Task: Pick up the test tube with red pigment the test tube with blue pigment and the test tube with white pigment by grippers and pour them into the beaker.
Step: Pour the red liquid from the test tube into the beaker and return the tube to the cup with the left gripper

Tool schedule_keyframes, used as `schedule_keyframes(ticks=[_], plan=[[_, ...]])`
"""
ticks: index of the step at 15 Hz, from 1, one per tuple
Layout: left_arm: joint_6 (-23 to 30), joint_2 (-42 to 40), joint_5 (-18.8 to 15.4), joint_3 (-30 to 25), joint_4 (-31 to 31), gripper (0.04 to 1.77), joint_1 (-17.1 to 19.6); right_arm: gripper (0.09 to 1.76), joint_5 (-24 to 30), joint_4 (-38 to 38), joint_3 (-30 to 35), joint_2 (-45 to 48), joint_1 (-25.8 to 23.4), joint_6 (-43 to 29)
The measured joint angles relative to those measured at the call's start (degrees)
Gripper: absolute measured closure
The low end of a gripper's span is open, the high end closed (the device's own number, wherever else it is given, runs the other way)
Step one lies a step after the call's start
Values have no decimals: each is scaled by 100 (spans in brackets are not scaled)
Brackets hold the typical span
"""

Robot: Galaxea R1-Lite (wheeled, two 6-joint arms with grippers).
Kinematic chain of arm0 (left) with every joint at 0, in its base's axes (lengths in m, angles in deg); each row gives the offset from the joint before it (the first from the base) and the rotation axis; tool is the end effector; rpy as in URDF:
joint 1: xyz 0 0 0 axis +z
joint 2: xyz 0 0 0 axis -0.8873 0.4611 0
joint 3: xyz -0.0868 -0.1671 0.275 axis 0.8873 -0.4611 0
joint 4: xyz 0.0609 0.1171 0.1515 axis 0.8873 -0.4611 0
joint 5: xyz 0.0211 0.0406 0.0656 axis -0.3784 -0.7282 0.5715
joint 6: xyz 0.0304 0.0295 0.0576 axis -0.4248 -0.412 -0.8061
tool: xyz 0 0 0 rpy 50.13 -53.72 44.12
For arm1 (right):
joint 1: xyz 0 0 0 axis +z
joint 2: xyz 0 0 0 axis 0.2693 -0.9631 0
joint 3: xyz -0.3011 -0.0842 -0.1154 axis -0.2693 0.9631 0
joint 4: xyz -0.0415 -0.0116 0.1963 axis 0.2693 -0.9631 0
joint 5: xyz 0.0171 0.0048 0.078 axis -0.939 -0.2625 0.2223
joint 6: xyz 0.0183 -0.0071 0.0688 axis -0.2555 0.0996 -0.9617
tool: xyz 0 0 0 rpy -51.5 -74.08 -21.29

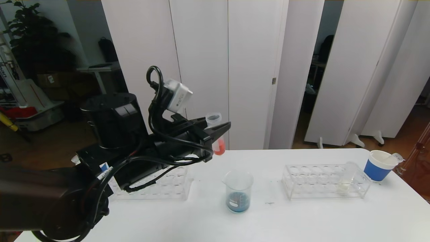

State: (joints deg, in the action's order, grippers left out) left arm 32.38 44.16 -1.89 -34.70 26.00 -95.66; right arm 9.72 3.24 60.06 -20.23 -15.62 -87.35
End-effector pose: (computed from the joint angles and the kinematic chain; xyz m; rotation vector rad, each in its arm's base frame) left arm 0.3099 -0.2210 0.2341 0.0377 -0.0593 -0.7978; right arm 0.0045 0.0003 0.0757 0.0001 -0.0018 0.0043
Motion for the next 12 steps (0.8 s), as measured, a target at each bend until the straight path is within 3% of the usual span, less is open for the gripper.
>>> schedule_keyframes(ticks=[4,8,12], plan=[[-690,562,18,135,840,122,-11,10,0,2,0,0,0,0],[-1801,1148,33,102,1548,122,38,10,-2,0,0,0,0,0],[-2293,1477,16,33,2144,122,115,10,0,0,0,0,0,0]])
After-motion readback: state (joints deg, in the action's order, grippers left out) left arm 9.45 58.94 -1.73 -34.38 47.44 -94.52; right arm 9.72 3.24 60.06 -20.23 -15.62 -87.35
